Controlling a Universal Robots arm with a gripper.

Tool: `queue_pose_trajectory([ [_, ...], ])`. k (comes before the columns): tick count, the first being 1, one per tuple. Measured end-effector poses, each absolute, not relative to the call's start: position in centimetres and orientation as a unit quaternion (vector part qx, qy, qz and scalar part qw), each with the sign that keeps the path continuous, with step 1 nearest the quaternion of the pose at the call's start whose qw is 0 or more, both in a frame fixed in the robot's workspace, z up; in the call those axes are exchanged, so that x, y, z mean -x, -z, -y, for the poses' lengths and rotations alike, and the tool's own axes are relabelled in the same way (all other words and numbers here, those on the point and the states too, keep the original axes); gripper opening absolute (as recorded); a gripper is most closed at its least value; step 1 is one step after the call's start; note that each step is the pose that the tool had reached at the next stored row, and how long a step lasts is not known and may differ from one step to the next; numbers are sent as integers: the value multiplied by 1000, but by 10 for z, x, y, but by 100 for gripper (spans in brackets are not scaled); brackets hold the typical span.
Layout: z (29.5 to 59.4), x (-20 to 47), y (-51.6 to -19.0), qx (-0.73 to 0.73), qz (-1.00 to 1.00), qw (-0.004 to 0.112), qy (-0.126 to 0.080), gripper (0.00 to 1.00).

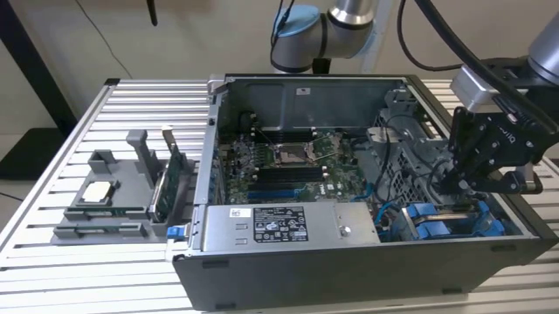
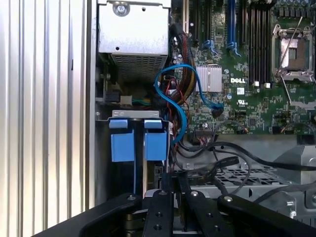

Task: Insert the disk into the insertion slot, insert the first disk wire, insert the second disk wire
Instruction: 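Insert the second disk wire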

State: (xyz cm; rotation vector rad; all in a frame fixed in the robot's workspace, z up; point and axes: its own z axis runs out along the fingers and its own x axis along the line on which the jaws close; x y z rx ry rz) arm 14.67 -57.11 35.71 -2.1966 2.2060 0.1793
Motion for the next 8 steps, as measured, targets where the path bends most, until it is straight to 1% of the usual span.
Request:
queue_pose_trajectory([
  [8, 571, -147, -355, 704, -708, 11, -57, 16],
])
